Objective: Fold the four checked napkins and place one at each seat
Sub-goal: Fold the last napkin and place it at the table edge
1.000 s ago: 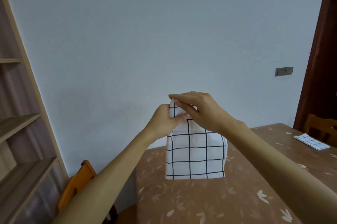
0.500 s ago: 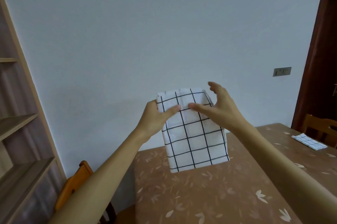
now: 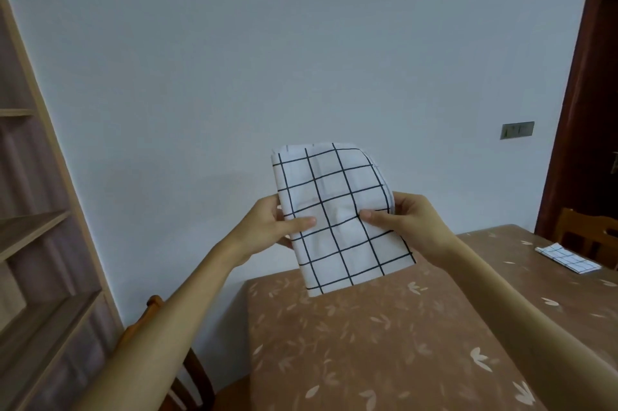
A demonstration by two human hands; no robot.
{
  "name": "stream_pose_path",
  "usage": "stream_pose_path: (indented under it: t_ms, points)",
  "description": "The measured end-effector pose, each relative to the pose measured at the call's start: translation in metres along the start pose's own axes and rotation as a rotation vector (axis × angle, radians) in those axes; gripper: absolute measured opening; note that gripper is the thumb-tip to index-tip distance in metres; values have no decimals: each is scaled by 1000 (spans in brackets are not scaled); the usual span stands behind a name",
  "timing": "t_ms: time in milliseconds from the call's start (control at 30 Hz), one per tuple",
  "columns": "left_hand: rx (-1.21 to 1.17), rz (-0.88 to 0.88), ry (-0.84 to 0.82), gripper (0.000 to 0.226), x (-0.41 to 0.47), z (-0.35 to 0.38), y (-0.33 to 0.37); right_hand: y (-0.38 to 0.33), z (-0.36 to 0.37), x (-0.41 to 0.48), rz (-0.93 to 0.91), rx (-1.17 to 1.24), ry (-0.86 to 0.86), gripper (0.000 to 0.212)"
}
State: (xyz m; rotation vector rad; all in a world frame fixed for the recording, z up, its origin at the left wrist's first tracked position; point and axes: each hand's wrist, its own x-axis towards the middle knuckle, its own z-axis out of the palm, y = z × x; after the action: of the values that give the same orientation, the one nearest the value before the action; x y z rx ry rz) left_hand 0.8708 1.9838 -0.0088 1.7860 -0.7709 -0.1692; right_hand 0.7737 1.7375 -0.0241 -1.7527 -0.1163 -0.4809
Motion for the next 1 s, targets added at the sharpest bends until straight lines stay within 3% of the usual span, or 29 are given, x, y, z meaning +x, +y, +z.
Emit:
stream_pose_path:
  t_ms: [200, 400, 500, 600, 733, 800, 833, 933, 1000]
  points:
    - [-42, 11, -70, 36, -8, -11, -7, 7, -4, -2, 34, 26, -1, 19]
    - [-103, 61, -19, 18, -8, -16, -8, 15, -6, -5, 40, 85, -9, 22]
    - [-109, 67, -23, 43, -10, -15, -11, 13, -8, -9, 73, 108, -34, 41]
    - [-183, 59, -27, 49, -10, -16, -19, 13, -9, -9, 136, 163, -29, 40]
    - [-150, 71, 92, 20, -9, -12, -31, 26, -8, -7, 235, 249, -44, 48]
    - [-85, 92, 157, 5, -10, -7, -38, 35, -4, -7, 215, 201, -48, 37]
    - [-66, 98, 171, 9, -9, -6, -44, 40, -1, -7, 214, 174, -49, 31]
    - [-117, 58, 194, 25, -7, -4, -61, 63, 10, -6, 237, 86, -75, 44]
    - [-146, -3, 202, 40, -5, -4, -80, 80, 21, -7, 265, 77, -84, 38]
